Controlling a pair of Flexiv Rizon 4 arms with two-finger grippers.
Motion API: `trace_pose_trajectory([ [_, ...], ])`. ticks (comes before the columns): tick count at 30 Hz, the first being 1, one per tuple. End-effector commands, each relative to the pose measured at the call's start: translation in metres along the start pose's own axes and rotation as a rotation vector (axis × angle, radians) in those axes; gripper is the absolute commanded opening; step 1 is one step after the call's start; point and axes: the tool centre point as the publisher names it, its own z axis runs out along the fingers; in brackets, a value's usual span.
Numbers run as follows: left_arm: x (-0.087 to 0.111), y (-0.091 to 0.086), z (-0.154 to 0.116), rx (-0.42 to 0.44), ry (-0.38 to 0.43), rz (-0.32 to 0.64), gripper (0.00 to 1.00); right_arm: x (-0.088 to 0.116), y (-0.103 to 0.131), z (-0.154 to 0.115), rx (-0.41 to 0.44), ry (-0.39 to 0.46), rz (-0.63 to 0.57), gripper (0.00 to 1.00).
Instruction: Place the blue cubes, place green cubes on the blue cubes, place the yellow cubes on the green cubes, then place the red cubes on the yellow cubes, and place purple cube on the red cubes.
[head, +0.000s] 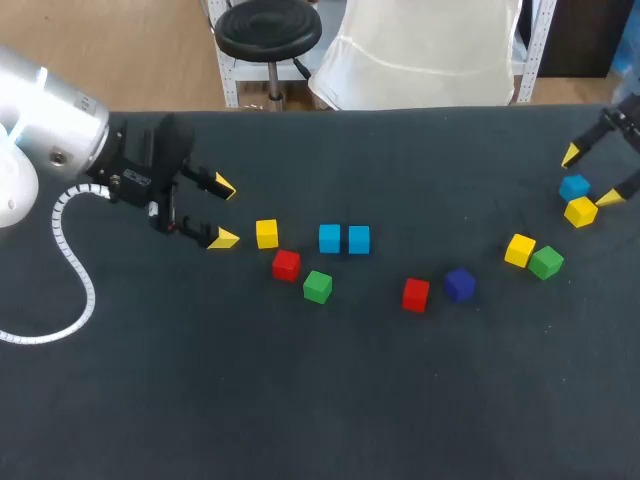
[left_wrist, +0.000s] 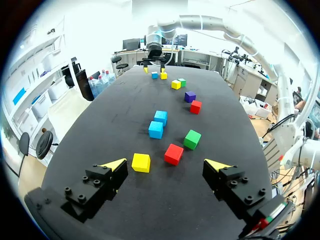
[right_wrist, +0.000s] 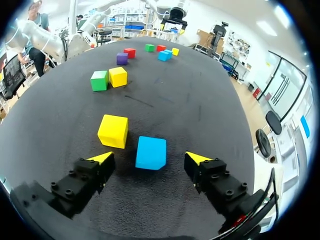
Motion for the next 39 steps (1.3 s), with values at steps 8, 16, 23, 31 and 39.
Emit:
trace_pose_trajectory([
  [8, 0.0009, -0.0001, 0.0000, -0.001, -0.002, 0.002, 1.00, 0.0072, -0.0153, -0.0034, -0.020, -0.002, 0.051, 0.88],
  [16, 0.0009, -0.0001, 0.0000, -0.001, -0.002, 0.002, 1.00, 0.0092, -0.0165, 0.0000, -0.040, 0.006, 0.073, 0.80],
  [23, 0.0009, -0.0001, 0.0000, -0.001, -0.002, 0.002, 1.00, 0.0092, -0.0175, 0.0024, -0.046, 0.009, 0.084, 0.56],
  [31, 0.0009, -0.0001, 0.0000, -0.001, -0.002, 0.002, 1.00, 0.0102, -0.0177, 0.0038, -0.052, 0.012, 0.091, 0.03],
  [39, 0.0009, -0.0001, 0.0000, -0.001, -0.002, 0.002, 1.00, 0.0049, -0.0147, -0.0041, -0.028, 0.021, 0.127, 0.00],
])
